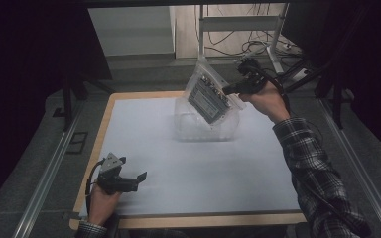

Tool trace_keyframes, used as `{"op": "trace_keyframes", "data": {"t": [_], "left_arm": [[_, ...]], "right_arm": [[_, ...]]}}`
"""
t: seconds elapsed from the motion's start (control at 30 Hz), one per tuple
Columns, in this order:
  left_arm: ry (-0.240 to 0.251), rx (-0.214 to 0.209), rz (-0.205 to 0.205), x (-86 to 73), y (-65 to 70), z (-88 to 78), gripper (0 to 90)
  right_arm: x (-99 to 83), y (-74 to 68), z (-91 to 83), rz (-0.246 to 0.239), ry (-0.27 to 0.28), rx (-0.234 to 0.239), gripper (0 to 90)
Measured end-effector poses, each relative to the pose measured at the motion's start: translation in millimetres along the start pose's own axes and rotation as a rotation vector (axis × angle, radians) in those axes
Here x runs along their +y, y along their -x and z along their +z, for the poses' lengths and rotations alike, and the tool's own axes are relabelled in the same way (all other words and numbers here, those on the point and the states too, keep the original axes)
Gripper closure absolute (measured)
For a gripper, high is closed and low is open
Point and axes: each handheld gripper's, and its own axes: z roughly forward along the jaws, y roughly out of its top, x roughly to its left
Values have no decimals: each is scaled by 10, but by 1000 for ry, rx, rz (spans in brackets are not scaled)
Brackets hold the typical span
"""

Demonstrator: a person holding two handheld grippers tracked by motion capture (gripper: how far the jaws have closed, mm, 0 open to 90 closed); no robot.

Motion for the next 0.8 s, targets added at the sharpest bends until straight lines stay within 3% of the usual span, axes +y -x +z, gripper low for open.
{"op": "trace_keyframes", "data": {"t": [0.47, 0.8], "left_arm": [[-5, -6, 2, 0, 5, 4, 0], [-8, -6, 4, 0, 7, 10, 0]], "right_arm": [[20, 69, 278, 75, 167, -31, 880], [53, 101, 324, 88, 208, -45, 883]]}}
